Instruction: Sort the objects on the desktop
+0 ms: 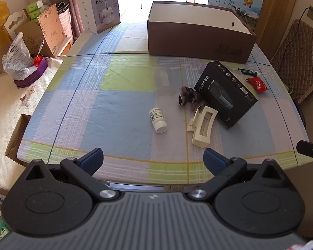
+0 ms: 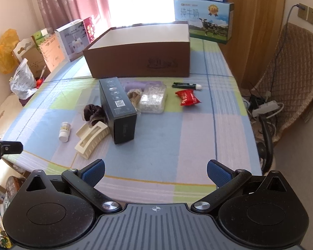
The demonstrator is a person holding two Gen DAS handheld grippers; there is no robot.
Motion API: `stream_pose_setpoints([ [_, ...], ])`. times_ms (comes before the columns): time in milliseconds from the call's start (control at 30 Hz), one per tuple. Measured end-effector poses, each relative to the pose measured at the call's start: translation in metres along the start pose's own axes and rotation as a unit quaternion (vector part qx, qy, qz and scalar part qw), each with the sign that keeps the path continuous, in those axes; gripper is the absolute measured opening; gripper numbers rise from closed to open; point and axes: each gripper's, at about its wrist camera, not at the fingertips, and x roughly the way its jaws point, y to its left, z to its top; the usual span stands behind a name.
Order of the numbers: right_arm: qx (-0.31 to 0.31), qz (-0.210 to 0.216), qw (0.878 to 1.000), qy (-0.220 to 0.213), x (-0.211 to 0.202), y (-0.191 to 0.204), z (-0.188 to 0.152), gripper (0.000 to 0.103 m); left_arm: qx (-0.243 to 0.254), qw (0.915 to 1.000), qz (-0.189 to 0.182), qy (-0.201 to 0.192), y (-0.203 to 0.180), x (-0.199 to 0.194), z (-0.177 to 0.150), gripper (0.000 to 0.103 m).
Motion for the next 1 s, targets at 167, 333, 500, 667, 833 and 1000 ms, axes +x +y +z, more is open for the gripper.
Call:
stream_pose_setpoints([
  [167,-0.018,0.013,1.000,0.003,0.018,0.004,0.012,0.101,-0.005,1.0000,-0.001,0.005,0.002,0.016,0.011,0.098],
  [333,-0.045,0.031,0.999,0.001,0.038,0.012,0.028,0.101,-0.014,0.9998,-0.003,0.012,0.003,0.034,0.022,0.096],
  [500,-0.077,0.051,0.996,-0.005,0.063,0.022,0.047,0.099,-0.020,0.9995,0.000,0.023,0.002,0.049,0.030,0.095],
  [667,-0.108,0.075,0.991,-0.005,0.091,0.029,0.065,0.082,-0.028,0.9991,0.007,0.033,0.003,0.064,0.036,0.095],
  [833,-0.123,0.094,0.988,0.006,0.119,0.030,0.080,0.071,-0.047,0.9977,0.014,0.047,0.005,0.082,0.041,0.093],
  [1000,-0.143,0.111,0.983,0.014,0.142,0.036,0.093,0.064,-0.062,0.9961,0.023,0.058,0.006,0.098,0.045,0.093],
])
